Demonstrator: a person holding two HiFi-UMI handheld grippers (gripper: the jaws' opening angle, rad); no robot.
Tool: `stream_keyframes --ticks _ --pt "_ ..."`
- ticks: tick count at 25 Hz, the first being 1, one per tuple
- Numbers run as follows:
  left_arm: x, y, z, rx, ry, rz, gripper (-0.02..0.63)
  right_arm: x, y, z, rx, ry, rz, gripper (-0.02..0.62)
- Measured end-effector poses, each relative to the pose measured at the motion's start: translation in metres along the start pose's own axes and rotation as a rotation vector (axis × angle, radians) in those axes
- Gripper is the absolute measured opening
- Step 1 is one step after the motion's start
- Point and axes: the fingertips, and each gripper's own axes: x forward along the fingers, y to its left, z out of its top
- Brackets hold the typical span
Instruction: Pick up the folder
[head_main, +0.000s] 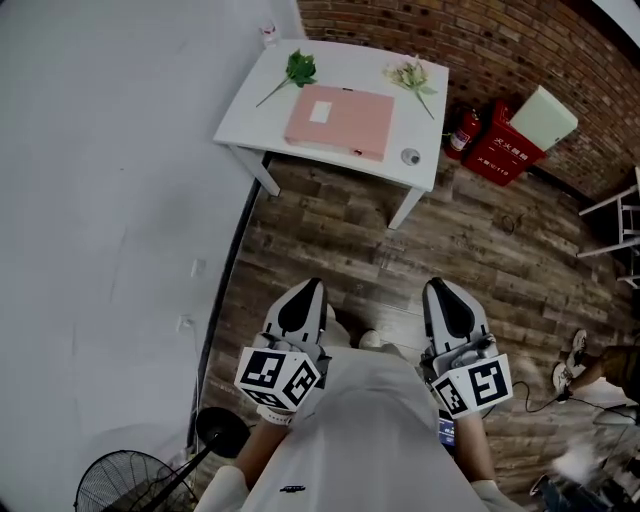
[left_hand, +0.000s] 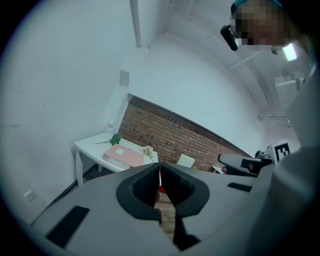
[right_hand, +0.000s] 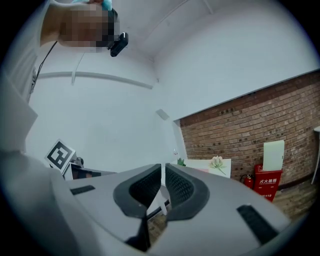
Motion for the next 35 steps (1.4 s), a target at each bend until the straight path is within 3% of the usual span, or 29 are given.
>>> stream_keyframes --ticks 8,19,24,35 --pt "0.010 0.054 0.042 -0.016 -0.030 -0.015 0.024 0.062 0.012 0.011 -0.020 0.028 -0.026 0.035" --pt "0.034 0.102 0.059 -0.012 0.003 -0.095 0.023 0.121 0.035 -0.006 0.011 0.047 -0.056 0.035" --pt "0.059 0.112 0.061 -0.023 0.023 -0.097 0.024 0.143 0.014 -0.007 0.049 0.053 -0.076 0.035" --pt "0.161 0.123 0.091 -0.043 0.032 -0.050 0.023 0.228 -0.071 0.015 0.051 0.079 -0.023 0.037"
